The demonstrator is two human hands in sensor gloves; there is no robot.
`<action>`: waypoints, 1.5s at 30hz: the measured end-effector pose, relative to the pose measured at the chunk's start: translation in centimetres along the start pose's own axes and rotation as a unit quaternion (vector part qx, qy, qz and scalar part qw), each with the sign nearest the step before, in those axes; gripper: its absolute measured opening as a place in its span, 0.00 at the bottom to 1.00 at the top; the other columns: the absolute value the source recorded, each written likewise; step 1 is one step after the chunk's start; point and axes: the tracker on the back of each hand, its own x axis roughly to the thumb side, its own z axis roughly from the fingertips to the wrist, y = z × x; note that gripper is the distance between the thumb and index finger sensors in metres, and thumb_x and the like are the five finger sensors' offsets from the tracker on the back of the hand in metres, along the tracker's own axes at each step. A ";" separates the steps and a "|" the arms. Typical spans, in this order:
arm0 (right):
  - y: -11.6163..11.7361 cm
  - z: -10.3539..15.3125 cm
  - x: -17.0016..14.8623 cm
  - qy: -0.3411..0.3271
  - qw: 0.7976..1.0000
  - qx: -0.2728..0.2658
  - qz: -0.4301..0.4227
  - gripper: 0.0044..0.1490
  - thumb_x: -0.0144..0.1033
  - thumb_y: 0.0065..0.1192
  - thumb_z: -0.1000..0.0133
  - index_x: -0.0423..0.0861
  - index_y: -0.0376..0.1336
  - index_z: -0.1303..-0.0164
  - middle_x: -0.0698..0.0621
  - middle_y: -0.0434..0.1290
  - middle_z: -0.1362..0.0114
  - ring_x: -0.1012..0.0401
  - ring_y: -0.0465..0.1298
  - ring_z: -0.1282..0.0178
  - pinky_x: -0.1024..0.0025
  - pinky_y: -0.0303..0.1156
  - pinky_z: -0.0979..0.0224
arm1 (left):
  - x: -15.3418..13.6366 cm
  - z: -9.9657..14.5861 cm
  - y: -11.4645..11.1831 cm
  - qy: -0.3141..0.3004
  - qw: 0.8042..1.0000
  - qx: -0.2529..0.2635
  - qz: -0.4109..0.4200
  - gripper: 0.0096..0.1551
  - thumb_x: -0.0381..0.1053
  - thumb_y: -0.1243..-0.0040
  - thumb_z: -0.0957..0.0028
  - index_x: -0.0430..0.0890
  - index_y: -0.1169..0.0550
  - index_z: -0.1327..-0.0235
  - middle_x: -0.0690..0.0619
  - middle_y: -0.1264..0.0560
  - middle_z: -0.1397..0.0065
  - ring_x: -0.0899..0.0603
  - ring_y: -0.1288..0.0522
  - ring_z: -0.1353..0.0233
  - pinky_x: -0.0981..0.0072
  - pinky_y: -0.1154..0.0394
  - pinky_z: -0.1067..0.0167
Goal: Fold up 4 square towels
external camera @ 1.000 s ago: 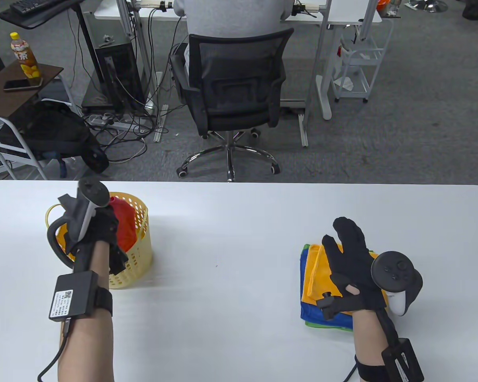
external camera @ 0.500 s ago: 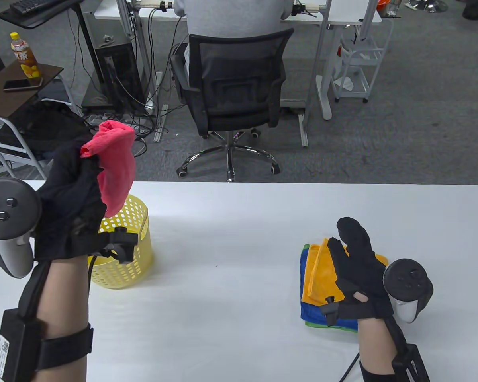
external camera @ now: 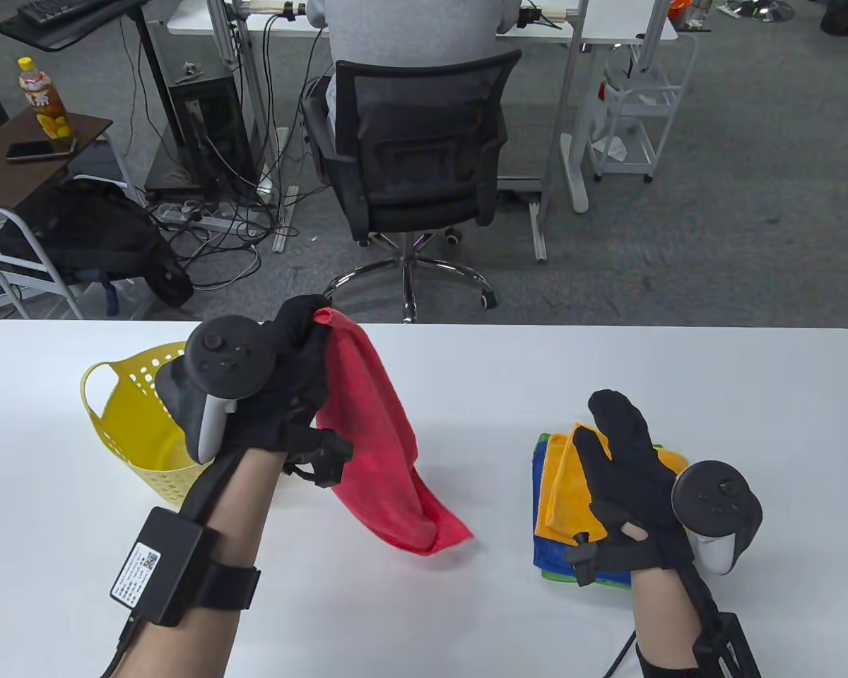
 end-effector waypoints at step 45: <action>19.2 3.5 -2.7 -0.028 0.912 0.330 0.244 0.36 0.41 0.65 0.41 0.41 0.64 0.23 0.24 0.55 0.16 0.28 0.59 0.22 0.21 0.51 0.31 | -16.9 16.1 -18.0 -0.010 0.878 -0.338 -0.340 0.33 0.62 0.30 0.53 0.58 0.24 0.33 0.47 0.33 0.16 0.31 0.43 0.13 0.32 0.51 0.18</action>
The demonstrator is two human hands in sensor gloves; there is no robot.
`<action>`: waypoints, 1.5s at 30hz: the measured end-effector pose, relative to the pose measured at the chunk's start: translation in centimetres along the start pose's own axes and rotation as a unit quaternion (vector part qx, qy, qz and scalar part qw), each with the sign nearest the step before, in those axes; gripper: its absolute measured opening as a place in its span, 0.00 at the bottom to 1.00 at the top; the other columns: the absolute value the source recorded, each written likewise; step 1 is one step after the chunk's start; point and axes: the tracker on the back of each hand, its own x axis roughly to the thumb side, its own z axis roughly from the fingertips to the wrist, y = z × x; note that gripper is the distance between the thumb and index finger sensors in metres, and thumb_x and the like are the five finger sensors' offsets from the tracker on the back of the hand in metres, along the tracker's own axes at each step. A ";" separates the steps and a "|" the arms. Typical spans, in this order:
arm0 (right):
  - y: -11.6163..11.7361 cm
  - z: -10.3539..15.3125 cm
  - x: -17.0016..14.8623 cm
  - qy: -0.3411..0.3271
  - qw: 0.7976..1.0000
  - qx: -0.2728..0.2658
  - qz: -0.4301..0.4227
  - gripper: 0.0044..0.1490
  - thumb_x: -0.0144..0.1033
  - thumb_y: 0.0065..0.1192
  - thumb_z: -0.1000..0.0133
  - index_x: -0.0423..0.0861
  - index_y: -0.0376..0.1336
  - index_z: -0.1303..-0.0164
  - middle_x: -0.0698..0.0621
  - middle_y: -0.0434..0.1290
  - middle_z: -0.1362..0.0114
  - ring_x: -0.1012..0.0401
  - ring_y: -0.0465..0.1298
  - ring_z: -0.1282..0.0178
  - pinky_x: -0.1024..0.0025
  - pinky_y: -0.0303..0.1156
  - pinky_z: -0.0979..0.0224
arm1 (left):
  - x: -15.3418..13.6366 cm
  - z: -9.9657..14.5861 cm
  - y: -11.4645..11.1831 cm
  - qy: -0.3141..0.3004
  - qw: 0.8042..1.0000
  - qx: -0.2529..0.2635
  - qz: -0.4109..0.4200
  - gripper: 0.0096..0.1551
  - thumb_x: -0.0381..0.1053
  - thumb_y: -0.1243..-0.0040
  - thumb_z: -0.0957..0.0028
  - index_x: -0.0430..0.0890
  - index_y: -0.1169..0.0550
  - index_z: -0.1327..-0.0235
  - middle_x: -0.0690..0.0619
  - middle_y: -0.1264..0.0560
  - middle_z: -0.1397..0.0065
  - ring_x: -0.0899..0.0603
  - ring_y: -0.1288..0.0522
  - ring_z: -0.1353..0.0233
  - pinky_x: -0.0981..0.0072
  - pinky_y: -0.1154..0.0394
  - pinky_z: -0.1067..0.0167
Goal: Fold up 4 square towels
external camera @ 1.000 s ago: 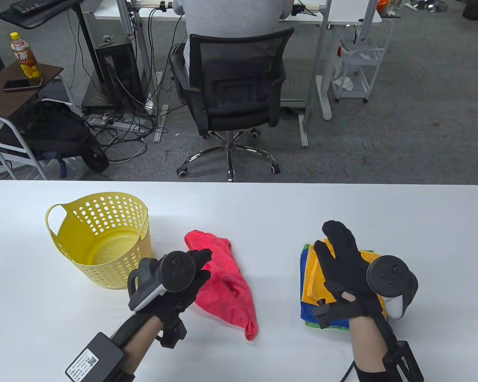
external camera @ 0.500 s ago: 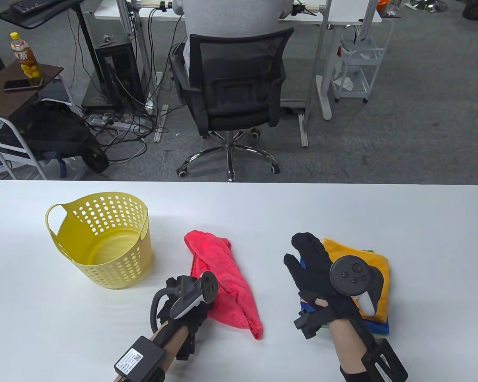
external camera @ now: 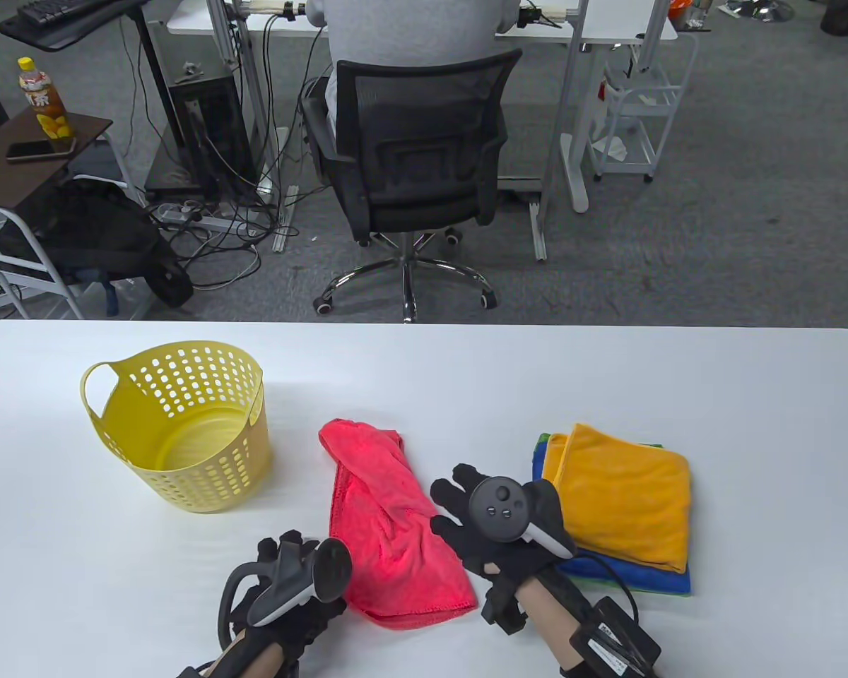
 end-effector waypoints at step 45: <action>-12.9 6.8 -2.5 -0.151 0.885 -0.412 -0.153 0.27 0.43 0.69 0.46 0.49 0.75 0.37 0.43 0.70 0.20 0.42 0.73 0.28 0.21 0.50 0.29 | -7.0 5.0 8.2 0.038 0.939 0.246 0.238 0.23 0.56 0.47 0.41 0.60 0.23 0.33 0.64 0.17 0.36 0.49 0.22 0.24 0.38 0.44 0.14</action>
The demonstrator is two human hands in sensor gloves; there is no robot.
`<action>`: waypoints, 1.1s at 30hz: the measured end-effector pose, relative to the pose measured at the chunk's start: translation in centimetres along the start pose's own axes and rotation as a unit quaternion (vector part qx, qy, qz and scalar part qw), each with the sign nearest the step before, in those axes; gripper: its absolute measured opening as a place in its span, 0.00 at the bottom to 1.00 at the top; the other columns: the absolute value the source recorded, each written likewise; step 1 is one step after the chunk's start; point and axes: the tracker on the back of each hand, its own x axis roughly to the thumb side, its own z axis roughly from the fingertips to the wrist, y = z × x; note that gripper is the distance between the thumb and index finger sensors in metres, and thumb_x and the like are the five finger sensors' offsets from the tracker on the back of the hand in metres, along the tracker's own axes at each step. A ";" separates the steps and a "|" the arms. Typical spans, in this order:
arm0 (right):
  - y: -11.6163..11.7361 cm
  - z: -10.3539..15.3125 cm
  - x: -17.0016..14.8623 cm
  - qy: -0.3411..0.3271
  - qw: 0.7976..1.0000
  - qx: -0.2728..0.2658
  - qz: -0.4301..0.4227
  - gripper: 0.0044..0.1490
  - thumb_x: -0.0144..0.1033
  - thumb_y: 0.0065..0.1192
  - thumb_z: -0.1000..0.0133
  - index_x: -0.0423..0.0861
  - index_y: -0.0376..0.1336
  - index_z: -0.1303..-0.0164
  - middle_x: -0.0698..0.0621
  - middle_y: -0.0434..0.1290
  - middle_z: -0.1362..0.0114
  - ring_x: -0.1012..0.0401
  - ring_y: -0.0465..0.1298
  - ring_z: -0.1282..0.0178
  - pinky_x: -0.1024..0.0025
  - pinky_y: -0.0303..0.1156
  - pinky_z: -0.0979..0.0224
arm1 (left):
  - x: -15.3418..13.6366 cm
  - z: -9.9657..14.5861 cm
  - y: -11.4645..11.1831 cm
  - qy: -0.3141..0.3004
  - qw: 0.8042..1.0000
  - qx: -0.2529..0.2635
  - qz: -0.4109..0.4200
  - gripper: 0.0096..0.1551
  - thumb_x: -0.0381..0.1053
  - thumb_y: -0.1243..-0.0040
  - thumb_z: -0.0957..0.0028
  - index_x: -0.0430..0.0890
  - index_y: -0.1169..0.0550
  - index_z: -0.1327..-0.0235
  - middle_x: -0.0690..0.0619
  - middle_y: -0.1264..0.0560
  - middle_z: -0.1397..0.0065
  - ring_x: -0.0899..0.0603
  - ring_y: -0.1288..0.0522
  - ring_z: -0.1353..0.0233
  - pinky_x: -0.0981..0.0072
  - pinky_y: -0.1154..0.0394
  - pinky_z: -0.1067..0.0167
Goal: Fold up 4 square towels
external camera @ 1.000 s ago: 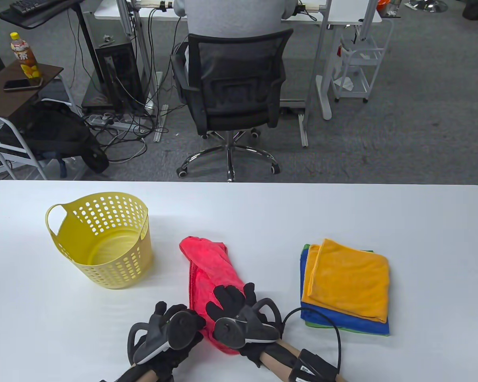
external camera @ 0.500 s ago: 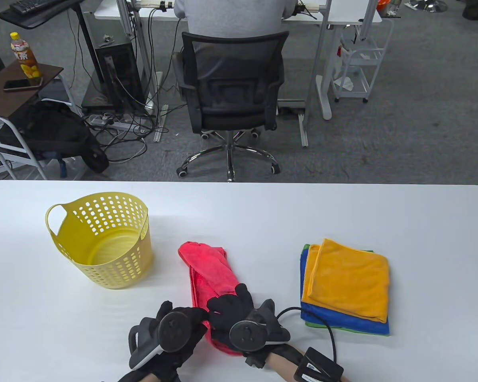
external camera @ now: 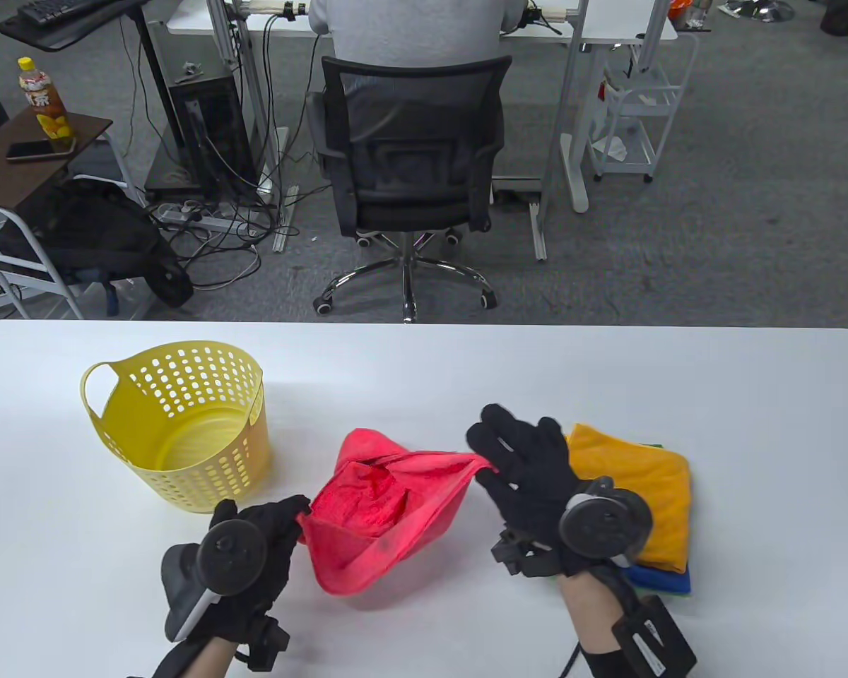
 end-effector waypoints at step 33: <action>-11.0 -6.0 2.0 0.126 0.986 -0.096 0.045 0.24 0.38 0.72 0.46 0.42 0.79 0.44 0.35 0.71 0.23 0.40 0.71 0.28 0.25 0.54 0.29 | 3.2 -5.6 20.1 -0.007 0.975 0.152 0.165 0.22 0.56 0.43 0.44 0.63 0.20 0.36 0.58 0.19 0.31 0.42 0.27 0.20 0.38 0.43 0.17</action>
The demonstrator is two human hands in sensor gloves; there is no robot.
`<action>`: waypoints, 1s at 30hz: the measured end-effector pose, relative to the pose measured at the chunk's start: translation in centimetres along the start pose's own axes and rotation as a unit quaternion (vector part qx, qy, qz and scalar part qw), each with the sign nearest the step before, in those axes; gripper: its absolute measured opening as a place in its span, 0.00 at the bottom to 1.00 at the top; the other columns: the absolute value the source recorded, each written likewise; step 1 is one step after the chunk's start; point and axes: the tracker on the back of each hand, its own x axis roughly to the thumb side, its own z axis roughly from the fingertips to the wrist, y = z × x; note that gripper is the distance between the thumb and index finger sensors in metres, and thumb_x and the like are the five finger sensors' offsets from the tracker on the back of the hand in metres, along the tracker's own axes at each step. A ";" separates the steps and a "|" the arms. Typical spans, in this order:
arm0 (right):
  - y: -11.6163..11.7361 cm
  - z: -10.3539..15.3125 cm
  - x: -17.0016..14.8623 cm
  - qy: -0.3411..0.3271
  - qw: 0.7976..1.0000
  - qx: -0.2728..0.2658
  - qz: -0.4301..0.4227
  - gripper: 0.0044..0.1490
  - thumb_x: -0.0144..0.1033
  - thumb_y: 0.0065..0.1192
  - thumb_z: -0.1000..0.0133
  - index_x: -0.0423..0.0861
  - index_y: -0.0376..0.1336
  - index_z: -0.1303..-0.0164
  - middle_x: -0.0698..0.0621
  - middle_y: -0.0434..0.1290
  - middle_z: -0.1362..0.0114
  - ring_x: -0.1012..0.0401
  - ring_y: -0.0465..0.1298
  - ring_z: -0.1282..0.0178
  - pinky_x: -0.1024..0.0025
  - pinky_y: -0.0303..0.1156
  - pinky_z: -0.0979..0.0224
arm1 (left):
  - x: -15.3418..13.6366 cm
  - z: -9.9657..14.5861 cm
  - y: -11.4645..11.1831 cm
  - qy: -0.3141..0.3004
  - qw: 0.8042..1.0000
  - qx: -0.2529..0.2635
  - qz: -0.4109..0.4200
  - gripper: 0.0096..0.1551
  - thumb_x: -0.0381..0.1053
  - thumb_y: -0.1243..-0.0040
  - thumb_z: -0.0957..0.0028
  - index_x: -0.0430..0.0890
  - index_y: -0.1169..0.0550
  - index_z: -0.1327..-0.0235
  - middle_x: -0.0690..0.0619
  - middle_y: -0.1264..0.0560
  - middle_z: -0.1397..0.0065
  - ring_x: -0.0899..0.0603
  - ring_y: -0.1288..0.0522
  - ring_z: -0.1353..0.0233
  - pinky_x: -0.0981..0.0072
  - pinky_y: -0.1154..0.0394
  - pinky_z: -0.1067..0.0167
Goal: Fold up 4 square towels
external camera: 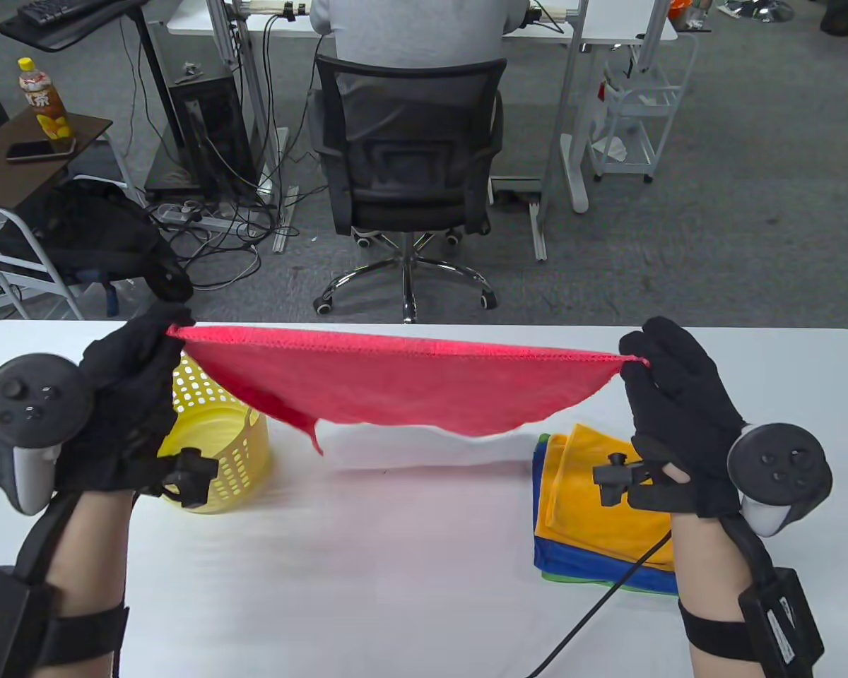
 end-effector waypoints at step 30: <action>13.0 12.7 -13.5 0.155 0.855 0.399 0.293 0.34 0.40 0.67 0.44 0.37 0.70 0.30 0.27 0.57 0.15 0.29 0.54 0.20 0.20 0.44 0.31 | -17.9 10.3 -15.8 0.221 0.910 -0.251 -0.244 0.31 0.61 0.47 0.41 0.58 0.30 0.23 0.54 0.26 0.22 0.39 0.31 0.17 0.38 0.45 0.16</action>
